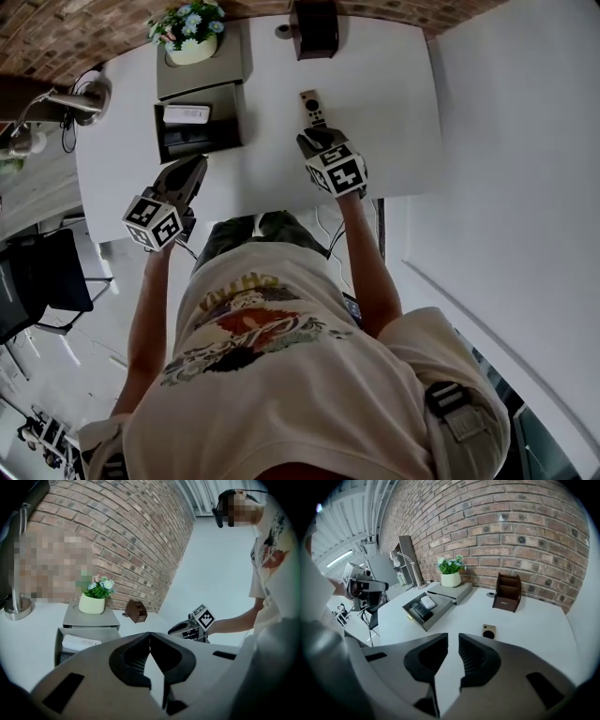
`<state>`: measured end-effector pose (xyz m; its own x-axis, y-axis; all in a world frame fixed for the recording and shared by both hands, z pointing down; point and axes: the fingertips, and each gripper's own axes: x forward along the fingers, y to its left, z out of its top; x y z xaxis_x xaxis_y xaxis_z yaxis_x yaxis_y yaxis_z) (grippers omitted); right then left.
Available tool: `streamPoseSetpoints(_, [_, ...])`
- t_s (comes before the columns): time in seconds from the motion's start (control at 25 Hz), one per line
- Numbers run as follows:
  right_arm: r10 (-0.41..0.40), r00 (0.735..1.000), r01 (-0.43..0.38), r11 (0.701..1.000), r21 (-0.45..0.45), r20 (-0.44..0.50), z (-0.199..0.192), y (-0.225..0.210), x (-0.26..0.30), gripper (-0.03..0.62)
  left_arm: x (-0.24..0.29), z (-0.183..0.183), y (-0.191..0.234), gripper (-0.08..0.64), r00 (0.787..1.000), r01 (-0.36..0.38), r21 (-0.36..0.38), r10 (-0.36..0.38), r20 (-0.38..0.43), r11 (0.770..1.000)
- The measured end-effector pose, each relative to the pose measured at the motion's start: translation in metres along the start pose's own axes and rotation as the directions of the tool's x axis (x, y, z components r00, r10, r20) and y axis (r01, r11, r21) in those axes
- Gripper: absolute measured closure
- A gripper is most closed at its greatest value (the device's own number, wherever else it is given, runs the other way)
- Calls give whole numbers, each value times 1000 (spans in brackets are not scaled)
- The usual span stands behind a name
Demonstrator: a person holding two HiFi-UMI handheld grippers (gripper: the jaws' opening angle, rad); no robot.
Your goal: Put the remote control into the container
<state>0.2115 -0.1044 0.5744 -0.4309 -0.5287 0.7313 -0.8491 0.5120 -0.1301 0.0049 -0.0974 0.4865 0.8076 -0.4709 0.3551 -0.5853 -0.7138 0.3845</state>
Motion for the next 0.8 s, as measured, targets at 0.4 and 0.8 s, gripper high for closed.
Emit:
streamPoseSetpoints(0.4, [-66,996,68,997,28,-66,-34,-54,23,371,4,-25,-4,555,996,-89,-72,87,-30,993])
streamPoseSetpoints(0.8, [-94,989,101,993,56,-116,-53,-79,54,297,6,-33,-10,555,989,-146,-108,142,-42,983])
